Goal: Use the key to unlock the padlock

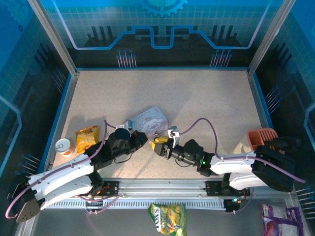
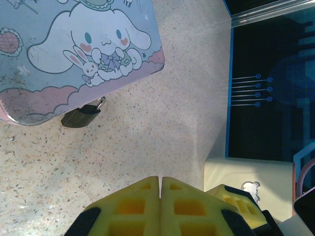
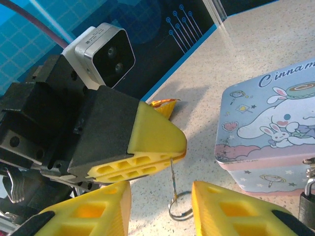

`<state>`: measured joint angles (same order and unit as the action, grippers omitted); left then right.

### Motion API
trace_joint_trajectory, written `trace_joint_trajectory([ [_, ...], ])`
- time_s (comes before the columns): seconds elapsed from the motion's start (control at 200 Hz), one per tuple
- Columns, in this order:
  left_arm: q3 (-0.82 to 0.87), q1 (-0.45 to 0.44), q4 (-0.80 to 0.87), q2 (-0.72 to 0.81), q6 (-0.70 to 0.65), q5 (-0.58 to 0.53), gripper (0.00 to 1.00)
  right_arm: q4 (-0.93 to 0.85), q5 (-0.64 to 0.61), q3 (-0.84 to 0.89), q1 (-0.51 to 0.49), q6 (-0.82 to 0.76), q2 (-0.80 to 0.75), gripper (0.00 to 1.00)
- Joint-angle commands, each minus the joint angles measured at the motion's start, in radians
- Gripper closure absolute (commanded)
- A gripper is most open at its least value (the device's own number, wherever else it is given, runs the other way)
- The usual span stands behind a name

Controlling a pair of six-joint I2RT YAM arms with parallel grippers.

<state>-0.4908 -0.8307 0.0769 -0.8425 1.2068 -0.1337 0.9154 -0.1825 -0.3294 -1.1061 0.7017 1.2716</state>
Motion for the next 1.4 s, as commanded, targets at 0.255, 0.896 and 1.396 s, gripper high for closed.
trace_joint_trajectory([
  [0.255,-0.032,-0.009,0.004,0.005,0.02,0.034,1.0,0.102,-0.002,-0.026,-0.012,0.028,0.066,0.68],
  [0.896,-0.022,-0.011,-0.003,0.031,0.027,0.022,1.0,0.136,-0.012,-0.029,-0.037,0.049,0.134,0.8],
  [1.396,-0.024,-0.01,-0.008,0.033,0.02,0.018,1.0,0.098,-0.032,-0.028,-0.046,0.042,0.126,0.8],
])
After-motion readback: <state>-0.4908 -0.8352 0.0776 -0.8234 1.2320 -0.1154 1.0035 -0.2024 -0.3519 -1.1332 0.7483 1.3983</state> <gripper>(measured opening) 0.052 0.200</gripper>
